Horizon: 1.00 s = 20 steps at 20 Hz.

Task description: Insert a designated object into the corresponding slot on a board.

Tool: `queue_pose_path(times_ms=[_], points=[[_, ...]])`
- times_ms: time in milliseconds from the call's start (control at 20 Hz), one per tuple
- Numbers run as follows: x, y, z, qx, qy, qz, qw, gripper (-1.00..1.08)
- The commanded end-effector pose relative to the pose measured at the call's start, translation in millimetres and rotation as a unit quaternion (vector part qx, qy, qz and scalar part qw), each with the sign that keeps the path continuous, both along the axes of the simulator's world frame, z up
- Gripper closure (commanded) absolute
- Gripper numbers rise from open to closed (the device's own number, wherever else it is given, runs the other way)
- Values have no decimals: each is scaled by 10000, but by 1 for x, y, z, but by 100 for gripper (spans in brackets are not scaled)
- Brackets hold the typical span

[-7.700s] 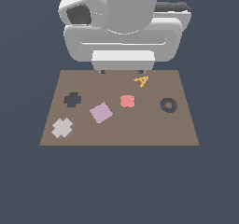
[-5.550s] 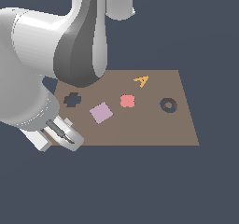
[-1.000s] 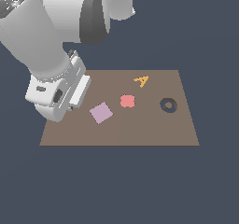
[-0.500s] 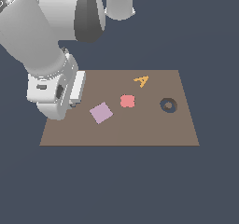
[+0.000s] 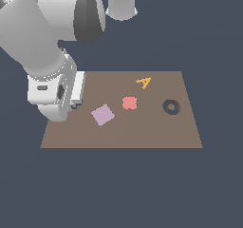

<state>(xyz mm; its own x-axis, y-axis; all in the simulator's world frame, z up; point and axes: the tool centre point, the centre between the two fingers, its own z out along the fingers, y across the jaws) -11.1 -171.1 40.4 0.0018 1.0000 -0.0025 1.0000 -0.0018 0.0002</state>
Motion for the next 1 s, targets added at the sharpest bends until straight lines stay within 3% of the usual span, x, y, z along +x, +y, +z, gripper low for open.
queue_pose_path(times_ms=[0,450,500,950], points=[[0,0,0,-1,-3,-9,10000,108],[1,1,-10,2,-1,-10,10000,108],[1,1,-10,2,-1,-10,10000,-92],[1,1,-10,2,-1,-10,10000,-92]])
